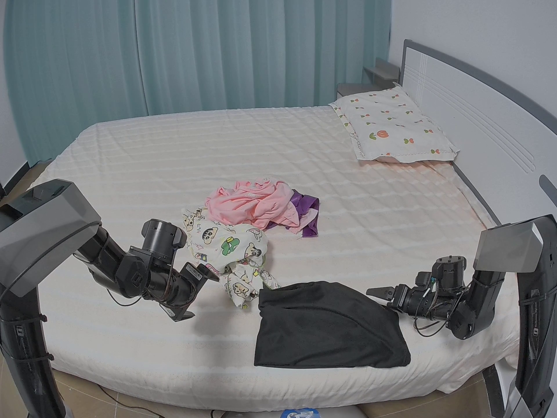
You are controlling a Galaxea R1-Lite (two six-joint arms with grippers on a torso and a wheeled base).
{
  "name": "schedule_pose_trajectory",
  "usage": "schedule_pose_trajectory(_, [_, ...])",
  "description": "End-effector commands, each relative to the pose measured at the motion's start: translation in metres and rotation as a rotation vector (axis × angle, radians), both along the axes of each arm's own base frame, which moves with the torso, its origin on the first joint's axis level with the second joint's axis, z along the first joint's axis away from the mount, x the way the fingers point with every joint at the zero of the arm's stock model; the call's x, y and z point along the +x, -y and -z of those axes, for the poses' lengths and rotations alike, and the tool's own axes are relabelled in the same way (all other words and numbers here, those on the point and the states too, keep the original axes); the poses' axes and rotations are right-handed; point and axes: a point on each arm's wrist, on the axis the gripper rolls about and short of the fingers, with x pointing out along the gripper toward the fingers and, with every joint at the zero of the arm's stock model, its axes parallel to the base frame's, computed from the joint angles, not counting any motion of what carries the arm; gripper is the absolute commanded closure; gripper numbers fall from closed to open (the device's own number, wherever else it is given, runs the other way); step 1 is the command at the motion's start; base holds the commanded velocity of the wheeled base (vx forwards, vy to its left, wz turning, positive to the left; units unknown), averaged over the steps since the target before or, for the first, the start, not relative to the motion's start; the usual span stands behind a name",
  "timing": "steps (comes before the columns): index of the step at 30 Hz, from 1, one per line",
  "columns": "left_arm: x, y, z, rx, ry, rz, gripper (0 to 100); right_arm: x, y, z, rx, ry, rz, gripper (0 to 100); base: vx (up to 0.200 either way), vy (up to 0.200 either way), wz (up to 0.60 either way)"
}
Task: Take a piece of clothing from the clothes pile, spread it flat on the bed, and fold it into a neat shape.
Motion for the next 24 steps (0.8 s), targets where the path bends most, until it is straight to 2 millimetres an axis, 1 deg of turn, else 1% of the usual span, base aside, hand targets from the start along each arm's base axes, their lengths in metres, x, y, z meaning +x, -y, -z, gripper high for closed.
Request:
schedule_pose_trajectory(1, [0.0, 0.0, 0.001, 0.001, -0.001, -0.001, 0, 0.001, -0.001, 0.002, 0.004, -0.005, -0.002, 100, 0.0, 0.0, 0.0])
schedule_pose_trajectory(5, [0.0, 0.0, 0.001, 0.0, -0.001, 0.0, 0, 0.002, -0.001, -0.002, 0.047, -0.015, 0.028, 100, 0.0, 0.0, 0.0])
schedule_pose_trajectory(12, [0.0, 0.0, 0.001, 0.0, -0.001, 0.0, 0, -0.001, 0.0, -0.005, 0.047, -0.013, 0.031, 100, 0.0, 0.0, 0.0])
schedule_pose_trajectory(18, [0.0, 0.0, 0.001, 0.0, -0.001, 0.0, 0, -0.013, 0.0, -0.009, 0.042, -0.032, 0.017, 100, 0.0, 0.0, 0.0])
schedule_pose_trajectory(19, [0.0, 0.0, 0.001, 0.0, -0.001, 0.0, 0, -0.016, -0.004, -0.01, 0.04, -0.035, 0.003, 0, 0.0, 0.0, 0.0])
schedule_pose_trajectory(24, [0.0, 0.0, 0.001, 0.001, -0.001, -0.001, 0, -0.021, -0.012, -0.01, 0.03, -0.037, -0.026, 0, 0.0, 0.0, 0.0])
